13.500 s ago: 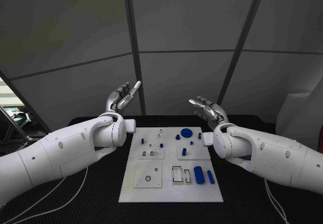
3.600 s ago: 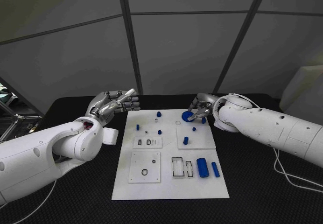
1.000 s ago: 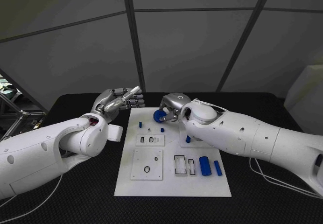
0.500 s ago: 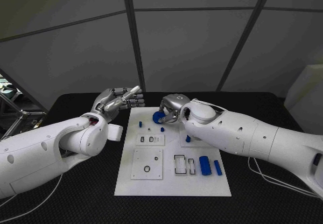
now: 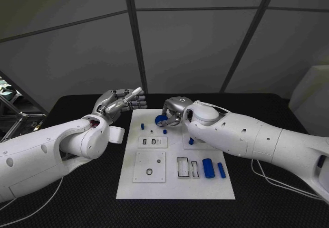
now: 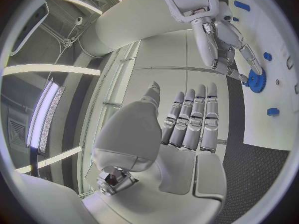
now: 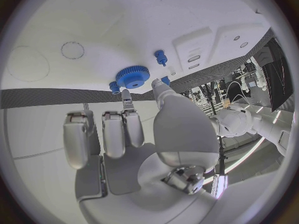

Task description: Assemble the parts on the task board

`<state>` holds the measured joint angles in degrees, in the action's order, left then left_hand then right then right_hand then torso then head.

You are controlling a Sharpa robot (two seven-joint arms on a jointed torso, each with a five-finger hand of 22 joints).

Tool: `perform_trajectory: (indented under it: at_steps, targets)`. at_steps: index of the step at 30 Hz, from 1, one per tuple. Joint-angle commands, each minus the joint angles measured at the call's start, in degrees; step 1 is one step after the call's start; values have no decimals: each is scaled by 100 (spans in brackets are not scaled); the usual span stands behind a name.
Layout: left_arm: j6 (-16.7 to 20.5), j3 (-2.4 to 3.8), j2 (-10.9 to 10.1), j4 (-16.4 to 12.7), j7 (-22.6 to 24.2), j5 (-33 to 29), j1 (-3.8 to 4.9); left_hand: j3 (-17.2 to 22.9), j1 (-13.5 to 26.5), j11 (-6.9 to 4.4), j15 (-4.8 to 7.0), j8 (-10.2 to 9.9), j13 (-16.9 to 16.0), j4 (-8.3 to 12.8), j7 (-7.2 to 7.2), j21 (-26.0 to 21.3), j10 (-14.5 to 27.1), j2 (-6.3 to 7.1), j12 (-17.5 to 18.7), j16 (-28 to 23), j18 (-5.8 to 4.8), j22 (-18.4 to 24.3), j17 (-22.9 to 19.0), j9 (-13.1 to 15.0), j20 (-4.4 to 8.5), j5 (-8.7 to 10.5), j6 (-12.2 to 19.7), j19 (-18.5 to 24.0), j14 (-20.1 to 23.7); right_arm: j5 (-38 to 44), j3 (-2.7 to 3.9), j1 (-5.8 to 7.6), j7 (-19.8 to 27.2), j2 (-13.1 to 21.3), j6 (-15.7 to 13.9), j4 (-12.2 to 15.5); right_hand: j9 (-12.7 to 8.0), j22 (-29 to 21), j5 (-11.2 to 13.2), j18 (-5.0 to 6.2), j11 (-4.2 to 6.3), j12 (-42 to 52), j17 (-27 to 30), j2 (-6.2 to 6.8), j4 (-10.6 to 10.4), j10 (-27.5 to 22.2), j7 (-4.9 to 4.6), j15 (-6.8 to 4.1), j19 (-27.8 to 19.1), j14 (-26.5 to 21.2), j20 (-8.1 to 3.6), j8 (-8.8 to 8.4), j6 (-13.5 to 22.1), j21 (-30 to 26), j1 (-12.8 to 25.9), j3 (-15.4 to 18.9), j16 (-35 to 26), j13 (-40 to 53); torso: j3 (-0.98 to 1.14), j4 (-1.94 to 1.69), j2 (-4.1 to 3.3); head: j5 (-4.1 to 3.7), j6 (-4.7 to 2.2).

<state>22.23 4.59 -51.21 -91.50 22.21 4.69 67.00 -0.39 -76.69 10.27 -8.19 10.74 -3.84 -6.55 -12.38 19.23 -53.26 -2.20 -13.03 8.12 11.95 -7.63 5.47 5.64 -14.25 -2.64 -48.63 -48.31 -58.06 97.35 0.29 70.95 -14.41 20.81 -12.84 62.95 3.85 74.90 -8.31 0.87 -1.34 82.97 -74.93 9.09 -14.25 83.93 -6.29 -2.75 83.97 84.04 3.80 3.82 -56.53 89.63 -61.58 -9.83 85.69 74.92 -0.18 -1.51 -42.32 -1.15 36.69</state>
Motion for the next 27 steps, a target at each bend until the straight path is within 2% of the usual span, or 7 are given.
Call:
perform_trajectory:
  at_steps: [1,10,14,15,19,22,27]
  targets:
    - [-58,7,1,-6,5,24,10,1,-7,0,-18,-28,5,28,-29,-1,-42,-58,33,-32,-160,5,-7,-5,-8,-35,-35,-41,32,-180,1,12,57,-4,356,-10,-5,1510,-18,-87,-36,1,-548,12,-251,264,-14,37,603,396,29,-16,48,37,110,27,3,827,-1,-1,0,6,4]
    - [-54,7,-17,-12,-7,24,10,-1,-5,0,-18,-31,5,30,-30,-2,-41,-59,36,-36,-160,7,-8,-6,-8,-35,-34,-40,33,-241,1,13,-71,89,429,-7,-7,1510,-28,-87,-45,22,-595,-18,-273,276,-24,43,603,406,33,-20,70,37,255,40,25,849,2,7,0,8,18]
    - [-54,7,-28,-15,-10,24,10,-1,-5,0,-18,-31,5,30,-30,-2,-41,-59,36,-36,-160,7,-8,-6,-8,-35,-34,-40,33,-264,1,12,-34,209,39,85,-1,1510,-95,-87,-49,31,-604,-80,-256,281,-27,48,603,408,38,-7,46,37,213,-28,31,858,3,8,2,2,7]
    - [-54,7,-33,-15,-11,24,10,-1,-5,0,-18,-31,5,30,-30,-2,-41,-59,36,-36,-160,7,-8,-6,-8,-35,-34,-40,33,-294,1,12,8,263,-145,129,1,1510,-120,-87,-47,34,-611,-84,-246,283,-25,48,603,410,39,-5,34,37,154,-58,35,862,5,14,3,2,6]
    - [-56,7,-58,-15,-14,24,10,-2,-5,1,-19,-32,5,31,-30,-2,-41,-59,36,-37,-160,7,-8,-6,-9,-35,-34,-40,33,-528,3,11,245,567,-762,380,1,1510,-136,-87,-46,32,-601,-34,-225,283,-23,48,603,407,40,-7,16,37,-30,-95,31,861,11,31,10,13,-17]
    - [-56,6,-75,-12,-15,24,10,-4,-3,2,-19,-34,6,33,-31,-4,-40,-61,40,-42,-160,8,-8,-7,-9,-35,-34,-39,34,-870,6,10,544,865,-1095,627,0,1510,-136,-87,-47,21,-593,-27,-225,278,-25,48,603,405,40,-8,16,37,-48,-95,27,851,9,26,9,2,-26]
    - [-59,6,-98,-17,-16,24,9,-4,-3,2,-19,-34,6,33,-31,-4,-40,-61,40,-42,-160,8,-8,-7,-9,-35,-34,-39,34,-1690,12,11,1118,1487,-1239,1036,5,1510,-95,-87,-46,-65,-527,-30,-160,234,-22,50,603,386,42,3,-27,37,-362,-149,-8,775,17,38,21,-16,-53]
